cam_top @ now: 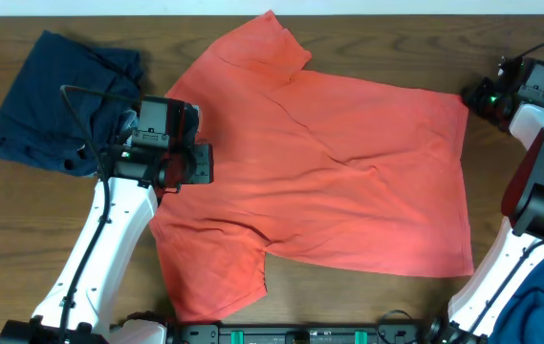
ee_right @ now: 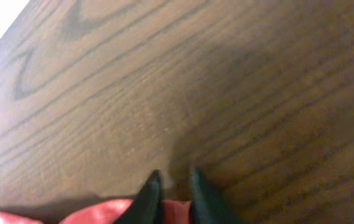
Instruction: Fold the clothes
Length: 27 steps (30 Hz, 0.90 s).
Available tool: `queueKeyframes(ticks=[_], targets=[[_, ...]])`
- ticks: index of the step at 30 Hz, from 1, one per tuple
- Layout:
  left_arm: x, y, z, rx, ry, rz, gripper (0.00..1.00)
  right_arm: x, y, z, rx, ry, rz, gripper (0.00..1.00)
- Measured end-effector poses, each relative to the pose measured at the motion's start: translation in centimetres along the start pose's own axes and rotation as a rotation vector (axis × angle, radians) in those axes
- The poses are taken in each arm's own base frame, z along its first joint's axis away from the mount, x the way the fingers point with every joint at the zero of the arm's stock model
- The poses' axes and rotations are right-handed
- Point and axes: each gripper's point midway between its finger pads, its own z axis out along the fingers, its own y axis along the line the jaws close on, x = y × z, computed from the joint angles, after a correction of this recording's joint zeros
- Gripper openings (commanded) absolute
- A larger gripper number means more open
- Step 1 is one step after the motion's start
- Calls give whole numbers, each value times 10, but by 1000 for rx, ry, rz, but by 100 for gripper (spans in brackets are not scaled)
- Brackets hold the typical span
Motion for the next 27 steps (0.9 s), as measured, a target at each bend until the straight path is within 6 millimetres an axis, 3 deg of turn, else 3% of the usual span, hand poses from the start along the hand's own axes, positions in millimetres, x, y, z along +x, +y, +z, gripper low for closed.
queueKeyframes(ticks=[4,11,12,13,14,16,22,27], targets=[[0,0,0,0,0,0,50,-18,7,2,-40,-78,11,1],[0,0,0,-1,1,-1,50,-97,57,-26,-255,-404,-48,1],[0,0,0,-1,1,0,50,-104,61,-30,-272,-437,-53,9],[0,0,0,0,1,-1,50,-110,63,-34,-280,-461,-51,30],[0,0,0,0,1,-1,50,-114,63,-36,-277,-482,-47,66],[1,0,0,0,2,0,50,-117,60,-37,-265,-495,-32,99],[1,0,0,0,2,0,51,-115,59,-39,-300,-471,-33,99],[4,0,0,-3,16,-2,51,-97,51,-46,-396,-331,0,99]])
